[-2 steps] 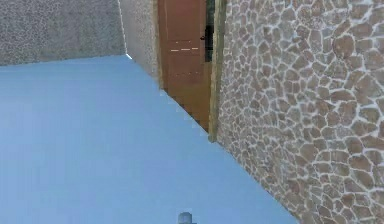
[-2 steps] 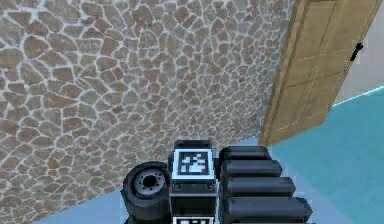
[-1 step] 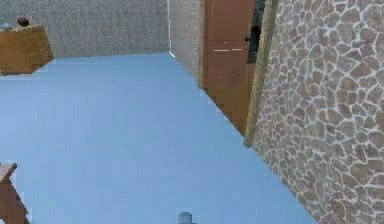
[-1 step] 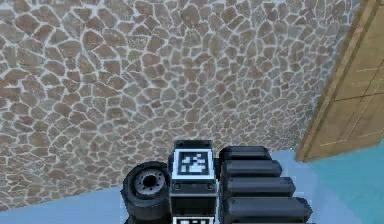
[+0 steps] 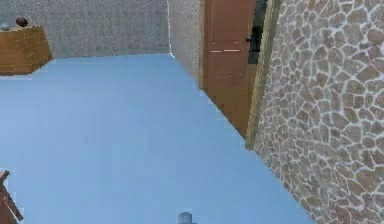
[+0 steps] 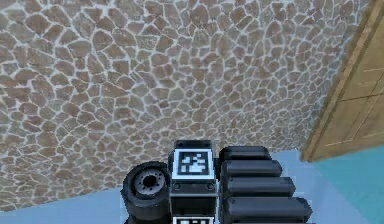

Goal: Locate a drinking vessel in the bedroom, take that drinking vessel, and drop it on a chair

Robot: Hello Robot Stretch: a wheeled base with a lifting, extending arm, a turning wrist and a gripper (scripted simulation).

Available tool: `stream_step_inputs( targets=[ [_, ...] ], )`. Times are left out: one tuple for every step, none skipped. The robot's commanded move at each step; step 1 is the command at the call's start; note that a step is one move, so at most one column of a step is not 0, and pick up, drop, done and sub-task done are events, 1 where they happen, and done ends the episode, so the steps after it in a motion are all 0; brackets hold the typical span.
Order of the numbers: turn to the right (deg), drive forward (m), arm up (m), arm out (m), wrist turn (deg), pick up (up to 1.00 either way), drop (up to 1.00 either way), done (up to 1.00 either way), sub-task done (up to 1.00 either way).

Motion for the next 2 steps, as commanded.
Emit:
stream_step_inputs(
  targets=[
    [0.0, 0.70, 0.00, 0.00, 0.0, 0.00, 0.00, 0.00, 0.00],
    [24.0, 0.00, 0.00, 0.00, 0.0, 0.00, 0.00, 0.00, 0.00]
  ],
)
